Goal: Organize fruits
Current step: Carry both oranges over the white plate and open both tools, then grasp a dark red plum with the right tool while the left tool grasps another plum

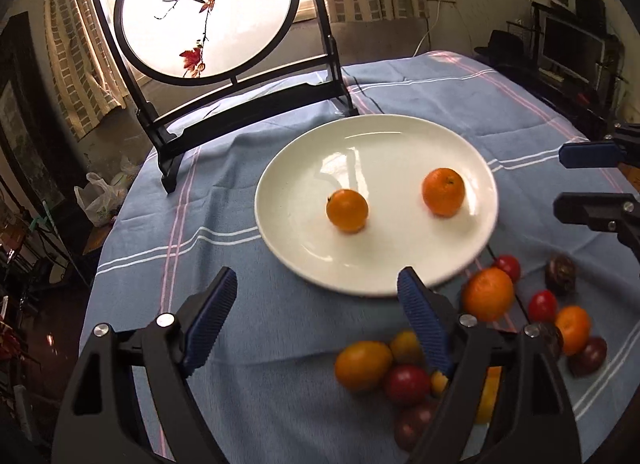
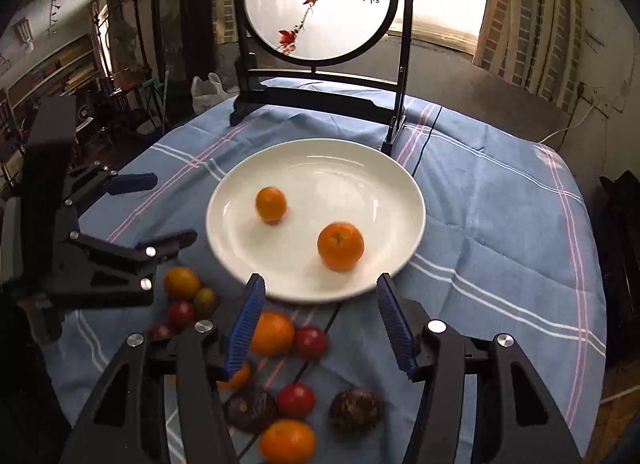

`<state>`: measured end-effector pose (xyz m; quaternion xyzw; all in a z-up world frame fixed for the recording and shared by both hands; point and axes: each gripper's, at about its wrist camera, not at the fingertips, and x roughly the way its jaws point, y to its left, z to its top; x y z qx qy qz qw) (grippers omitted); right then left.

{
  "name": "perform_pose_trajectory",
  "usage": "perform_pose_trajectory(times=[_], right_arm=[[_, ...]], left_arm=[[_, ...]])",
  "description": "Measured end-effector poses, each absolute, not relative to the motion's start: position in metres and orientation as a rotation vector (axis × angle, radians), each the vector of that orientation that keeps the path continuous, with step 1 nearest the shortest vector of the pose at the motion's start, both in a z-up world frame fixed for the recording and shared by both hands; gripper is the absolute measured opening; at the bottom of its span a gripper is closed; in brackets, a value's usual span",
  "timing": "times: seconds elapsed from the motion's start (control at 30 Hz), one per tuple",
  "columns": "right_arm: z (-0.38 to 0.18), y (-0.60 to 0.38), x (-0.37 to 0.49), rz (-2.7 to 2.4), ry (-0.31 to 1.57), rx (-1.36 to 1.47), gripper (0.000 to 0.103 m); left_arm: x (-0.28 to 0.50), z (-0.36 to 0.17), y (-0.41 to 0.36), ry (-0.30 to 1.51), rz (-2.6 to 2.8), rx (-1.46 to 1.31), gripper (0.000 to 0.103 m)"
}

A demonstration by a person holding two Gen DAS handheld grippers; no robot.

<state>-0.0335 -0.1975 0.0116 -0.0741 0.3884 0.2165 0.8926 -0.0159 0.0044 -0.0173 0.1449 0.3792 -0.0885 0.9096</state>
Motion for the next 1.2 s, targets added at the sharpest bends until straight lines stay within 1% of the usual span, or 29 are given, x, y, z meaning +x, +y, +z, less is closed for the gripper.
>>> perform_pose_trajectory(times=[0.1, 0.23, 0.33, 0.5, 0.53, 0.57, 0.6, 0.63, 0.67, 0.7, 0.77, 0.97, 1.07, 1.2], right_arm=[[0.000, -0.210, -0.087, 0.482, 0.823, -0.180, 0.058], [-0.038, -0.217, -0.133, 0.491, 0.900, -0.217, 0.058], [-0.063, -0.216, -0.144, 0.481, 0.950, -0.224, 0.058], [-0.078, -0.212, -0.134, 0.454, 0.985, -0.196, 0.058], [-0.079, -0.212, -0.132, 0.452, 0.988, -0.194, 0.054], [-0.080, -0.212, -0.131, 0.453, 0.990, -0.195, 0.050], [-0.081, -0.211, -0.130, 0.466, 1.000, -0.195, 0.042], [-0.082, -0.211, -0.130, 0.481, 1.004, -0.190, 0.039], [-0.081, -0.210, -0.131, 0.480, 1.002, -0.199, 0.039], [-0.081, -0.208, -0.132, 0.478, 0.997, -0.210, 0.038], [-0.081, -0.209, -0.135, 0.479, 0.996, -0.209, 0.038], [-0.066, -0.216, -0.140, 0.491, 0.988, -0.199, 0.038], [-0.053, -0.214, -0.139, 0.509, 0.967, -0.202, 0.038], [-0.028, -0.205, -0.125, 0.514, 0.893, -0.199, 0.038]], left_arm=[[-0.057, -0.023, 0.013, 0.788, -0.245, 0.292, 0.080], [-0.098, -0.051, 0.009, 0.840, -0.318, 0.332, 0.080], [-0.111, -0.070, 0.002, 0.864, -0.362, 0.361, 0.080], [-0.101, -0.083, -0.005, 0.882, -0.359, 0.358, 0.079], [-0.098, -0.085, -0.005, 0.892, -0.357, 0.349, 0.078], [-0.093, -0.086, -0.004, 0.902, -0.356, 0.336, 0.071], [-0.089, -0.087, -0.003, 0.913, -0.360, 0.323, 0.065], [-0.085, -0.089, -0.003, 0.926, -0.374, 0.307, 0.064], [-0.083, -0.089, -0.003, 0.934, -0.390, 0.292, 0.060], [-0.082, -0.089, -0.004, 0.938, -0.408, 0.286, 0.052], [-0.084, -0.088, -0.008, 0.936, -0.434, 0.284, 0.040], [-0.101, -0.076, -0.004, 0.912, -0.452, 0.287, 0.040], [-0.104, -0.057, 0.000, 0.867, -0.438, 0.287, 0.040], [-0.095, -0.027, 0.000, 0.784, -0.355, 0.275, 0.040]])
